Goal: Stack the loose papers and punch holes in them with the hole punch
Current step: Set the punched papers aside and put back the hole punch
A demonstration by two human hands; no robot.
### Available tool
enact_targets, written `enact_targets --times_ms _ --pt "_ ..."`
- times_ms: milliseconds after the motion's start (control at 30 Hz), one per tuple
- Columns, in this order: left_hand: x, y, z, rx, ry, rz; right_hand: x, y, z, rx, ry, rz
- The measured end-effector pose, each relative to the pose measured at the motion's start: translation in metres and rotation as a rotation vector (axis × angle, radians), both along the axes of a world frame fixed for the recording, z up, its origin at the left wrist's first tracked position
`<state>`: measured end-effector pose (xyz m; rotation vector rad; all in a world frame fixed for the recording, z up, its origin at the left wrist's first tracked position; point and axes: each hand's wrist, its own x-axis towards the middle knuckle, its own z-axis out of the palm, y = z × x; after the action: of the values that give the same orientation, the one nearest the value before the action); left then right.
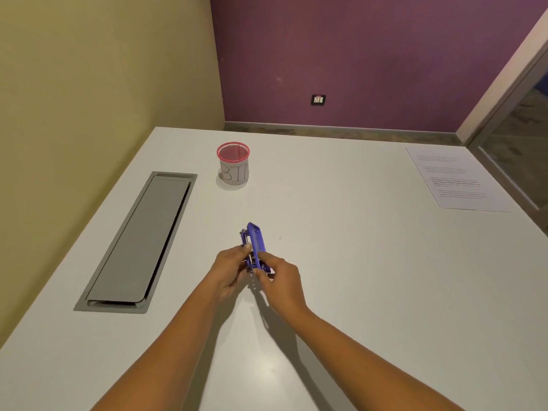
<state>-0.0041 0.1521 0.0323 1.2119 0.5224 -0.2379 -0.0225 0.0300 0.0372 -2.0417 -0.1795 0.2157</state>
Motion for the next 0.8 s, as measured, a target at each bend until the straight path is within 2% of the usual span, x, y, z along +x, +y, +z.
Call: enact_targets --times_ms 167,267,367,433,633,700,800 --pt "-0.005 0.014 -0.012 -0.140 -0.091 0.033 0.004 0.004 -0.003 -0.072 -0.075 0.133" --pt "-0.004 0.022 -0.014 -0.154 -0.103 0.037 0.006 0.005 -0.006 -0.081 -0.117 0.163" --pt "-0.001 0.034 -0.014 -0.102 -0.068 0.082 0.010 -0.004 -0.013 -0.092 -0.115 0.098" --pt "0.005 0.045 -0.016 0.078 0.005 0.106 0.015 -0.013 -0.020 -0.096 -0.077 0.032" --pt "0.026 0.072 -0.005 0.986 0.076 0.049 0.026 -0.041 -0.034 -0.170 -0.022 -0.044" --pt "0.033 0.078 0.003 1.175 0.087 0.057 0.028 -0.046 -0.036 -0.201 -0.017 -0.048" --pt "0.043 0.088 0.007 1.295 0.160 0.096 0.031 -0.051 -0.039 -0.234 -0.011 -0.055"
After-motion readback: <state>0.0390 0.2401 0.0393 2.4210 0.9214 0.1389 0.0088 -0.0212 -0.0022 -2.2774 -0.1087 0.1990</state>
